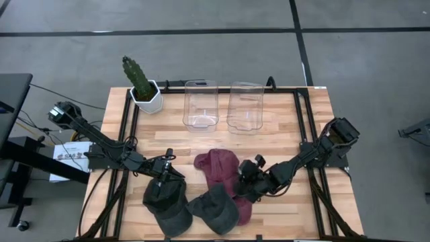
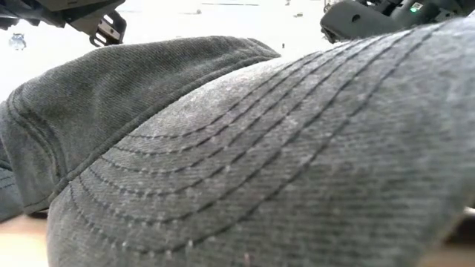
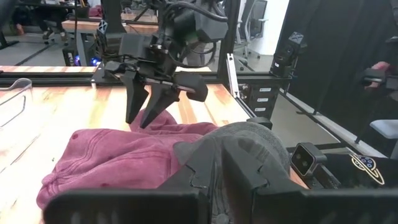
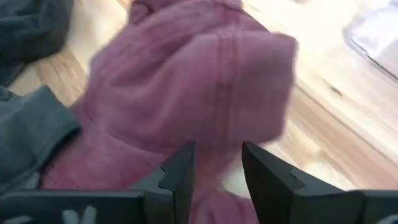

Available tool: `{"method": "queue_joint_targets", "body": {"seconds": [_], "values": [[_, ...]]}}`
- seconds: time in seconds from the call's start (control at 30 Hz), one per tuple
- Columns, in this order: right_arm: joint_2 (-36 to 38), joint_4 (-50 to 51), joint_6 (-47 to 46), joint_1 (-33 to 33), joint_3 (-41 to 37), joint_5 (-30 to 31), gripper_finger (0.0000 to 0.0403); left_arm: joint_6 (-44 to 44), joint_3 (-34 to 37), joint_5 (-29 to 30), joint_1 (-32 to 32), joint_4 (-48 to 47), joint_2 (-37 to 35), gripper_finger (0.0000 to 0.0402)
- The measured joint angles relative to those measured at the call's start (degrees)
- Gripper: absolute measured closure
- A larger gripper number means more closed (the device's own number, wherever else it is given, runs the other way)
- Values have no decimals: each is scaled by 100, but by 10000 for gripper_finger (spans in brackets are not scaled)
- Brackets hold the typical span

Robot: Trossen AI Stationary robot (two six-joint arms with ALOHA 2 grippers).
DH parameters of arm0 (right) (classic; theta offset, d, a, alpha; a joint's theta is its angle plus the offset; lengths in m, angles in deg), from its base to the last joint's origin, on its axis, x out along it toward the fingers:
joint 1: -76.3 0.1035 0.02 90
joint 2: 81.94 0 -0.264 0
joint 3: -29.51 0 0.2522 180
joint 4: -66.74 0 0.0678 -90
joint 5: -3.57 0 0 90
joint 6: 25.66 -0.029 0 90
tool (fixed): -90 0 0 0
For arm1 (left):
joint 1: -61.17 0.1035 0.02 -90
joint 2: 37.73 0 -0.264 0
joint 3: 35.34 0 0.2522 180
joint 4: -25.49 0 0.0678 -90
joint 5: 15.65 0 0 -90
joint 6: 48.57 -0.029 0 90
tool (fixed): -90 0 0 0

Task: Pick & Place hat
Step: Put the top maroon head cap into the right transparent bin

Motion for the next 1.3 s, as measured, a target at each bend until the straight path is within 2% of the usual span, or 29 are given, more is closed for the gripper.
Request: {"method": "queue_joint_targets", "body": {"seconds": [0.23, 0.43, 0.63, 0.93, 1.0, 1.07, 1.13, 1.23, 1.3], "values": [[305, 437, -212, -110, -2, 91, 201, 3, 0, -2, 0, 1, 0, 376], [270, -62, 699, -603, -1, -339, 145, 5, 0, -2, -2, 2, 0, 376], [235, -665, 1618, -987, 0, -714, 142, 5, 2, -2, -2, 2, 0, 376], [127, -757, 1728, -1311, -6, -1187, 145, 5, 2, -2, -2, 2, 0, 376], [38, -823, 1705, -1311, 11, -1257, 160, 5, 2, -2, 0, 2, 0, 376], [26, -706, 1684, -1271, -15, -1278, 195, 5, 2, -2, -2, 2, 0, 376], [-6, -829, 1657, -1223, 9, -1270, 254, 5, 2, -2, -1, 2, 0, 376], [-5, -828, 1641, -1158, -2, -1288, 368, 9, 2, -2, 0, 2, 1, 376], [-2, -899, 1627, -1099, 5, -1220, 386, 44, 2, -2, -2, 2, 0, 376]]}}
